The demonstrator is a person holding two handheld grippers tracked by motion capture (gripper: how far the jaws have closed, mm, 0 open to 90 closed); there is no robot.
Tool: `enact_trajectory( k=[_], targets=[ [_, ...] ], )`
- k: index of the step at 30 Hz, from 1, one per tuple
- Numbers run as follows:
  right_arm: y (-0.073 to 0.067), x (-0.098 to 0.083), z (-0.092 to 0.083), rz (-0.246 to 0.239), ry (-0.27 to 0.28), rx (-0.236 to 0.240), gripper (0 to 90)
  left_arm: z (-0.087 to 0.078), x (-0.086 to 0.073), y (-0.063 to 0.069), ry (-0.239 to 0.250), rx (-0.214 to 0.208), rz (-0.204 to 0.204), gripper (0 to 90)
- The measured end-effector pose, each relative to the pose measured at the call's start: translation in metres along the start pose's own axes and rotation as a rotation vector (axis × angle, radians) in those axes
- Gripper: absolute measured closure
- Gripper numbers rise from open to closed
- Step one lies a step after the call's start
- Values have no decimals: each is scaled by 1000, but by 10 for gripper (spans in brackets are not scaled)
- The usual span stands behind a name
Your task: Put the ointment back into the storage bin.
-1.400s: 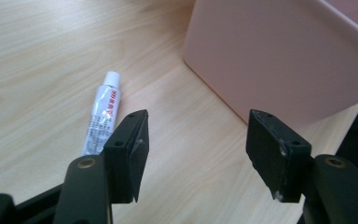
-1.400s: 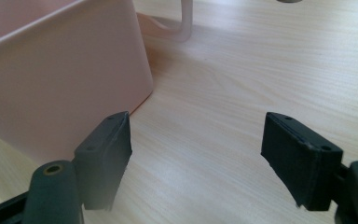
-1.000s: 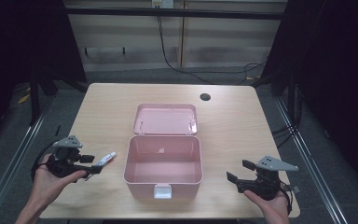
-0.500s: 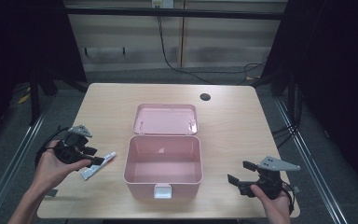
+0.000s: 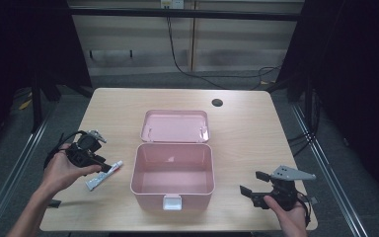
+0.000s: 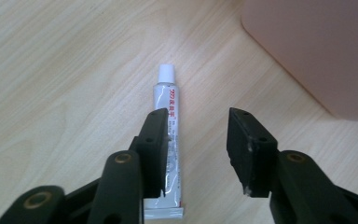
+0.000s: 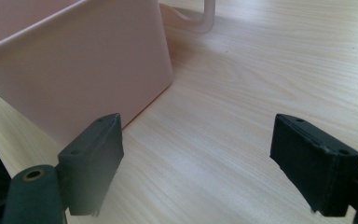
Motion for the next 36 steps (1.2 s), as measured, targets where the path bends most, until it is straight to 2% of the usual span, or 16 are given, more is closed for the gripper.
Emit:
enact_trajectory(
  k=[3,7,11,14,16,17,19,22,24,27,30,32,34,36],
  targets=[
    [0,0,0,1,-2,2,166,3,2,-3,-7,-11,5,618],
    [0,0,1,4,-8,0,166,14,3,-3,-51,-29,17,620],
    [0,0,1,2,-9,7,166,25,3,-3,-91,-30,24,620],
    [0,-1,2,3,-12,7,166,29,1,-7,-96,-24,19,638],
    [0,-1,2,6,-14,6,166,31,0,-9,-103,-35,10,651],
    [0,-1,2,5,-15,8,166,32,-1,-11,-112,-28,12,658],
    [0,-1,2,7,-17,9,166,34,-1,-11,-110,-45,14,657],
    [0,-1,3,6,-21,11,166,39,-1,-11,-135,-49,24,655],
    [0,-1,4,7,-22,13,166,43,-1,-12,-151,-33,19,644],
    [0,-1,4,2,-26,17,166,49,-3,-13,-149,-41,24,635],
    [-1,-2,5,-1,-35,16,166,50,-5,-15,-150,-39,10,634],
    [-1,-1,5,-3,-36,17,166,50,-6,-16,-169,-17,7,629],
    [-1,-2,5,-1,-38,18,166,53,-7,-17,-154,-28,0,630],
    [-1,-2,5,2,-40,15,166,56,-8,-17,-175,-25,12,648]
  ],
)
Point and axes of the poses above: each handheld gripper's, and its own axes: z roughly forward along the jaws, x roughly out of its top, y roughly to its right, the point moved 1 cm from there along z, roughly forward along the jaws, and after that the axes turned 15 degrees about z, right-handed, at the moved point
